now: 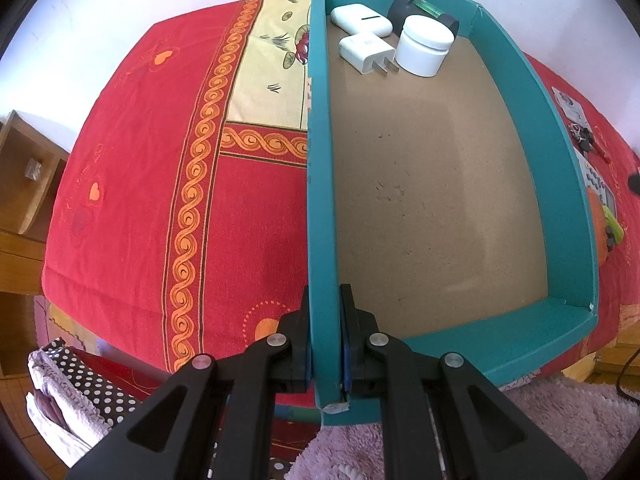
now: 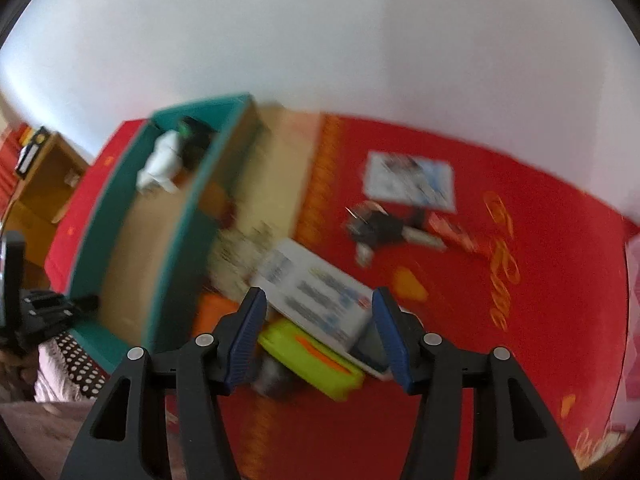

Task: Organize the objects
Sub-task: 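Reach the right tool to the white remote control and grasp it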

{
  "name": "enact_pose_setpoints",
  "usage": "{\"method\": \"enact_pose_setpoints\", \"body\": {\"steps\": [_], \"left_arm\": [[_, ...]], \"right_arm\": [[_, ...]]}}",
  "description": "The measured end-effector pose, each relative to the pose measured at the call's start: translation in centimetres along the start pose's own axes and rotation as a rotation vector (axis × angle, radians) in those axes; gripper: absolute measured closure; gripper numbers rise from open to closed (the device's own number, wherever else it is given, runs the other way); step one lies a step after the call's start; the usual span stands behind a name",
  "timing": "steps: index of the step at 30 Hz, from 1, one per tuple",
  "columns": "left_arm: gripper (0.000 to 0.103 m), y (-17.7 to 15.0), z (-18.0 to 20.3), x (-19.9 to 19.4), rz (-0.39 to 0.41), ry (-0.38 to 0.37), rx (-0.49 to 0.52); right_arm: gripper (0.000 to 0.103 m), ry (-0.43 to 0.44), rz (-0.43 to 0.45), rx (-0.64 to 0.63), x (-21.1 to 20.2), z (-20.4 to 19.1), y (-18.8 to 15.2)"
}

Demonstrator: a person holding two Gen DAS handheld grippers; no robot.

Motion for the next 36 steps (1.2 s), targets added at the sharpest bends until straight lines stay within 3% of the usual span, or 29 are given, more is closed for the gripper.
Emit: {"method": "enact_pose_setpoints", "body": {"steps": [5, 11, 15, 18, 25, 29, 33, 36], "left_arm": [[0.094, -0.1, 0.1, 0.0, 0.000, 0.000, 0.000], [0.094, -0.2, 0.1, 0.0, 0.001, 0.000, 0.000], [0.094, -0.1, 0.1, 0.0, 0.000, 0.000, -0.001], [0.094, -0.2, 0.1, 0.0, -0.001, 0.001, 0.001], [0.094, -0.1, 0.1, 0.0, -0.002, 0.000, 0.003], [0.094, -0.1, 0.0, 0.0, -0.001, 0.000, 0.002], [0.094, -0.1, -0.1, 0.0, 0.001, -0.001, 0.001], [0.094, -0.2, -0.1, 0.0, 0.001, 0.000, 0.001]], "right_arm": [[0.046, -0.051, -0.054, -0.004, 1.2, 3.1, -1.6], [0.046, -0.027, -0.088, -0.043, 2.0, 3.5, -2.0], [0.046, -0.012, -0.095, -0.116, 2.8, 2.8, -1.7], [0.037, 0.017, -0.128, -0.202, 3.6, 1.7, -1.6], [0.031, -0.027, -0.208, -0.396, 5.9, 0.0, -1.3], [0.028, -0.074, -0.207, -0.453, 7.0, -1.0, -1.7], [0.030, -0.064, -0.168, -0.358, 7.3, -0.9, -1.1], [0.038, -0.073, -0.129, -0.251, 7.1, 0.3, -0.5]]}}
Point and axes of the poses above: each gripper's, at about its wrist camera, not at the fingertips, and x roughly the way its jaws point, z to its right, y to its top, the point moved 9 cm from there along x, roughly the way its jaws point, and after that the axes turned 11 degrees about x, right-handed, at the moved point
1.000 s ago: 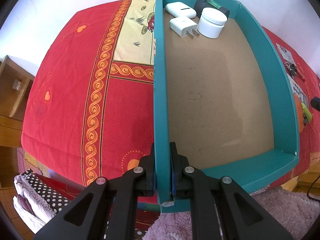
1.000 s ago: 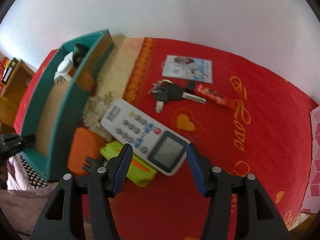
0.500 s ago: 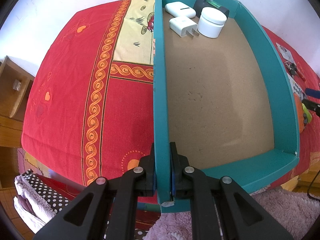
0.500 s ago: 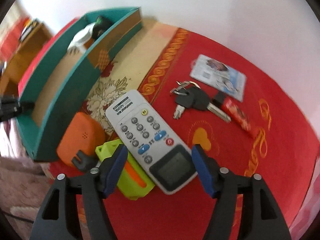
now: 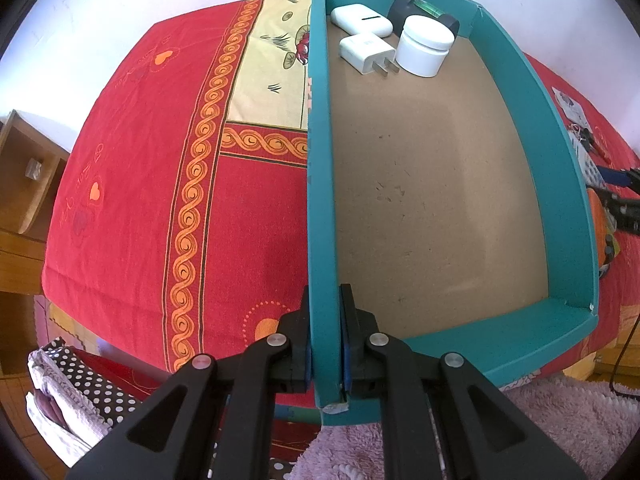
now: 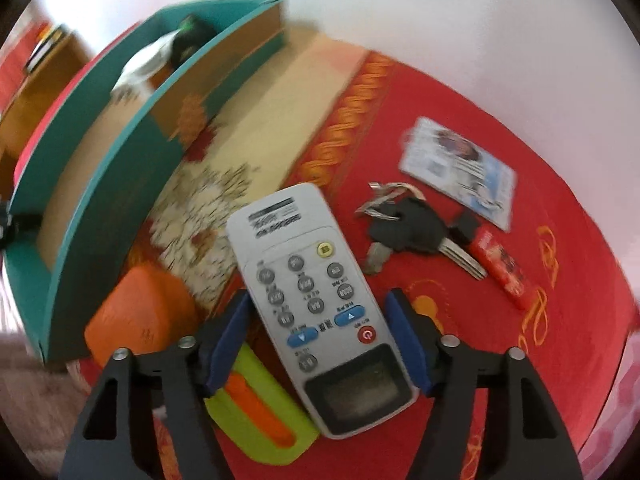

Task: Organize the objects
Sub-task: 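Reach the right tool to the white remote control and grasp it, then carry the remote into the box beside the pill jar, release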

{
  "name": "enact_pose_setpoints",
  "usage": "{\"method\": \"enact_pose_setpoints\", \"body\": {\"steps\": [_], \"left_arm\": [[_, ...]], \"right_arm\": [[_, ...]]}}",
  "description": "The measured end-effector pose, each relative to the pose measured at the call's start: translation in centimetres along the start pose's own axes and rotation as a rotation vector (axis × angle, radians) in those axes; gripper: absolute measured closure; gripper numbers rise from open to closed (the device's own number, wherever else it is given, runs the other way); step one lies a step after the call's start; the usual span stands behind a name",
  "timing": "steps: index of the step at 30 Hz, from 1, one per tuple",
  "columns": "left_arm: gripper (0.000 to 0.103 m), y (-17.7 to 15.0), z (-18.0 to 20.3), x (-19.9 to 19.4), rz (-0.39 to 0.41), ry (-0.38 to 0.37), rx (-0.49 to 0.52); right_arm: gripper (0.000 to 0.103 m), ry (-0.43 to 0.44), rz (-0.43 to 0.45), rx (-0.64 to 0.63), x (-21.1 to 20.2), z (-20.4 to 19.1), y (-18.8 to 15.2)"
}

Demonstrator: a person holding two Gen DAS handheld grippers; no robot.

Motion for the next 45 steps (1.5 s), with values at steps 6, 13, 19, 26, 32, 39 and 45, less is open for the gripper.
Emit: {"method": "enact_pose_setpoints", "body": {"steps": [6, 13, 19, 26, 32, 39, 45], "left_arm": [[0.094, 0.0, 0.0, 0.0, 0.001, 0.000, -0.001], [0.094, 0.0, 0.0, 0.0, 0.002, 0.000, 0.000], [0.094, -0.1, 0.0, 0.0, 0.005, -0.002, -0.001], [0.094, -0.2, 0.0, 0.0, 0.006, -0.001, 0.000], [0.094, -0.1, 0.1, 0.0, 0.005, 0.000, 0.002], [0.094, -0.2, 0.2, 0.1, 0.006, 0.000, 0.001], [0.094, -0.2, 0.2, 0.1, 0.006, -0.001, 0.001]], "right_arm": [[0.039, 0.041, 0.025, 0.155, -0.3, 1.9, -0.1], [0.036, -0.012, 0.000, 0.082, 0.1, 0.8, 0.1], [0.038, -0.033, -0.018, 0.078, 0.2, 0.0, 0.2], [0.044, -0.018, 0.025, 0.143, 0.5, 0.2, 0.9], [0.046, 0.069, 0.063, 0.241, -1.1, 1.3, 0.5], [0.047, 0.084, 0.068, 0.264, -2.0, 1.5, 0.6], [0.047, 0.023, 0.045, 0.228, -0.2, 1.3, 0.3]]}}
Point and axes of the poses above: each gripper's, at about its wrist camera, not at the fingertips, and x roughly the way its jaws point, z to its right, y to its top, the point moved 9 cm from there along x, roughly the way its jaws point, and after that the axes turned 11 degrees about x, right-handed, at the moved point
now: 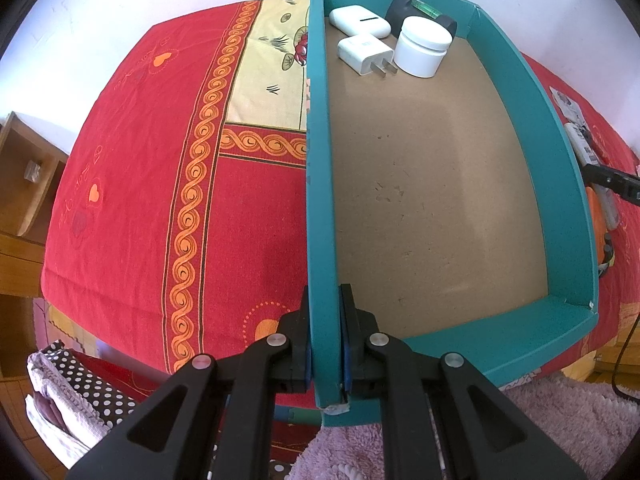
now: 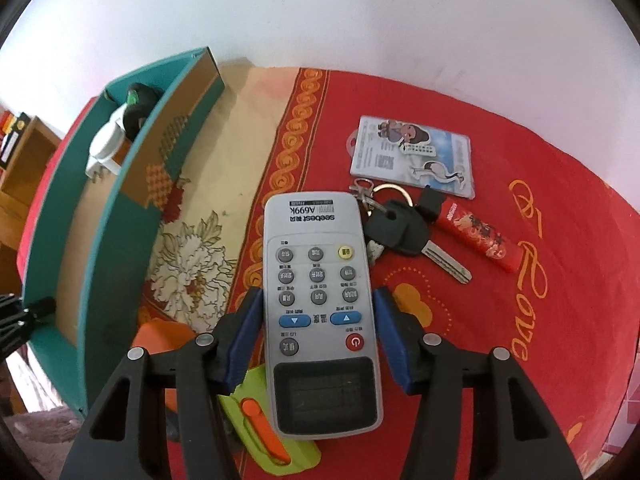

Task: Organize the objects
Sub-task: 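Carry the remote into the box beside the pill jar, release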

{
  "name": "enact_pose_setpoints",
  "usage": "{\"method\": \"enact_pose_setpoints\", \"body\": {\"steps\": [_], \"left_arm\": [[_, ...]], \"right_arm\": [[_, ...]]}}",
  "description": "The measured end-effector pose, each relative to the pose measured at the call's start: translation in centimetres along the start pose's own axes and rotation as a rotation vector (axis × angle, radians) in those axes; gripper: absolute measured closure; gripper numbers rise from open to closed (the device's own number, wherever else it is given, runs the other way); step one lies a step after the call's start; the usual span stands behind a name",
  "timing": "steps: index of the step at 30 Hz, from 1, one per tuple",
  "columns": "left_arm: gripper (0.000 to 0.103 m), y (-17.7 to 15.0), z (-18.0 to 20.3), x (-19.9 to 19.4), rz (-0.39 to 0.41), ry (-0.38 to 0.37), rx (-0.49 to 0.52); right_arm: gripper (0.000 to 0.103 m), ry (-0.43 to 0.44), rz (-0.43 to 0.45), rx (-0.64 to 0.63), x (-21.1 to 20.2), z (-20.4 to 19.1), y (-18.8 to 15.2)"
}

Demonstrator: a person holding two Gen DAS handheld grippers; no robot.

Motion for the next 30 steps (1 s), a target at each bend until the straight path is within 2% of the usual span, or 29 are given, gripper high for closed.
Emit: {"method": "enact_pose_setpoints", "body": {"steps": [13, 23, 30], "left_arm": [[0.094, 0.0, 0.0, 0.0, 0.001, -0.001, -0.002], [0.094, 0.0, 0.0, 0.0, 0.002, -0.002, -0.001], [0.094, -0.1, 0.1, 0.0, 0.001, 0.000, 0.006]], "right_arm": [[0.042, -0.083, -0.001, -0.032, 1.3, -0.5, 0.0], [0.046, -0.075, -0.014, -0.060, 1.5, -0.8, 0.2], [0.046, -0.036, 0.029, 0.026, -0.2, 0.4, 0.7]]}}
Point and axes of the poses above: each gripper's, at about its wrist camera, not at the fingertips, and x roughly the way its jaws point, z to its right, y to its top, the point moved 9 cm from there along x, roughly the way its jaws point, and after that the axes turned 11 degrees about x, right-handed, at the moved point
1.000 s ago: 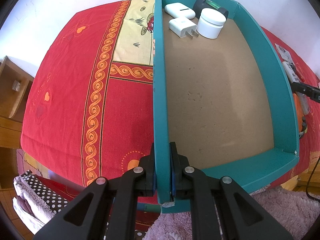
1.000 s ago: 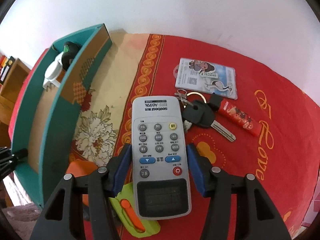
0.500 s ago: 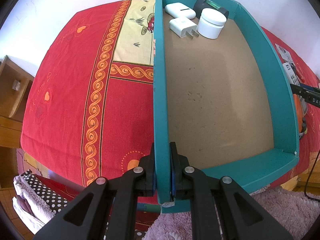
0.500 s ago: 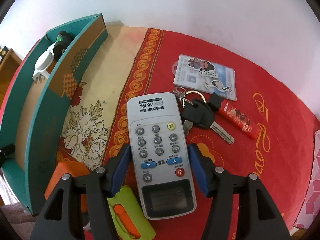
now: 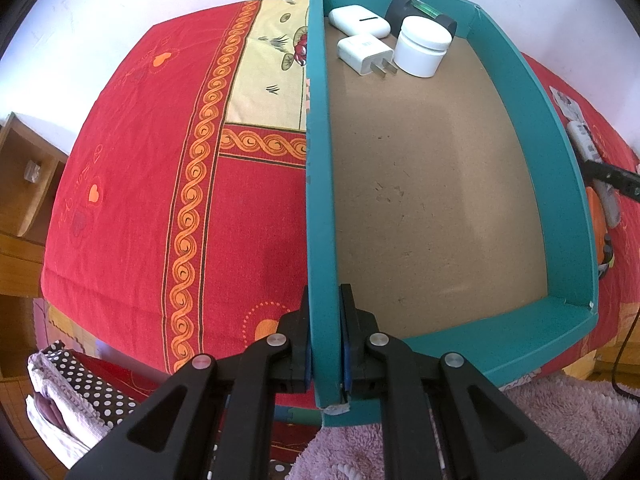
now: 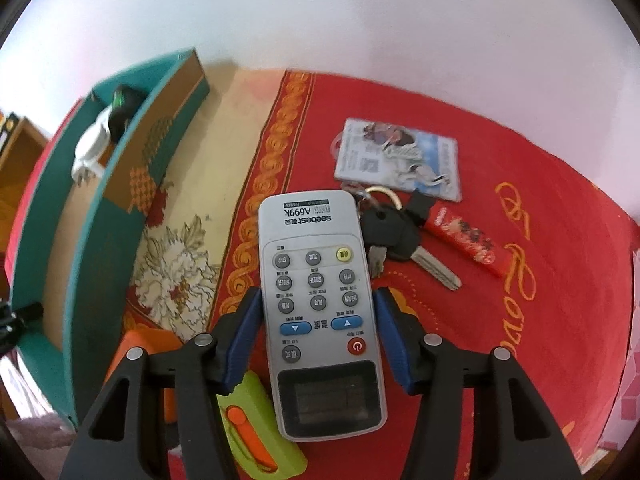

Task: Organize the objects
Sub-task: 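Carry the remote into the box beside the pill jar, release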

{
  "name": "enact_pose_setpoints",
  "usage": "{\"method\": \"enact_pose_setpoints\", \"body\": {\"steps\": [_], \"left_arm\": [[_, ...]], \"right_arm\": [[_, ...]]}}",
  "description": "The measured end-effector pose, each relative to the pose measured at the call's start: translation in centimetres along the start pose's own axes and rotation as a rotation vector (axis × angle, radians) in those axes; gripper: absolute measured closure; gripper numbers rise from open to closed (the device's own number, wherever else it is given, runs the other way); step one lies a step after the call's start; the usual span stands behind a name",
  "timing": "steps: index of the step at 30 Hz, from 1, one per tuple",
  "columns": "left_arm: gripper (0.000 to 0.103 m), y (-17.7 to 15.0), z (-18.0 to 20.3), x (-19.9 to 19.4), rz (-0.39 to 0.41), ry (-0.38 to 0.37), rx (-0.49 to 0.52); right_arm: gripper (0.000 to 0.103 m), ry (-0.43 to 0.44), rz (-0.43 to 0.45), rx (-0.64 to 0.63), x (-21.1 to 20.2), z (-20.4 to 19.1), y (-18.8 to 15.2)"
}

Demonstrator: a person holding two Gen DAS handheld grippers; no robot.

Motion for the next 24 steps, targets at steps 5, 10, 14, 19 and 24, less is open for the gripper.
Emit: {"method": "enact_pose_setpoints", "body": {"steps": [5, 10, 14, 19, 24], "left_arm": [[0.094, 0.1, 0.1, 0.0, -0.001, 0.000, 0.000], [0.094, -0.1, -0.1, 0.0, 0.001, -0.003, -0.009], [0.095, 0.0, -0.2, -0.1, -0.005, -0.001, -0.019], [0.095, 0.1, -0.6, -0.2, -0.010, -0.013, -0.028], [0.095, 0.3, -0.8, -0.1, -0.012, -0.008, -0.018]], "right_arm": [[0.046, 0.053, 0.034, 0.020, -2.4, -0.3, 0.5], [0.046, 0.110, 0.050, 0.004, -4.7, -2.8, 0.7], [0.046, 0.169, 0.086, -0.064, -7.0, -6.9, 1.2], [0.046, 0.262, 0.087, -0.151, -8.3, -12.9, 1.5], [0.046, 0.318, 0.020, -0.239, -6.7, -19.2, 0.8]]}}
Point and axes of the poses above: each gripper's, at about its wrist camera, not at the fingertips, and x roughly the way its jaws point, z to its right, y to its top, the point moved 9 cm from there along x, roughly the way its jaws point, and after that the axes turned 11 degrees about x, right-handed, at the moved point
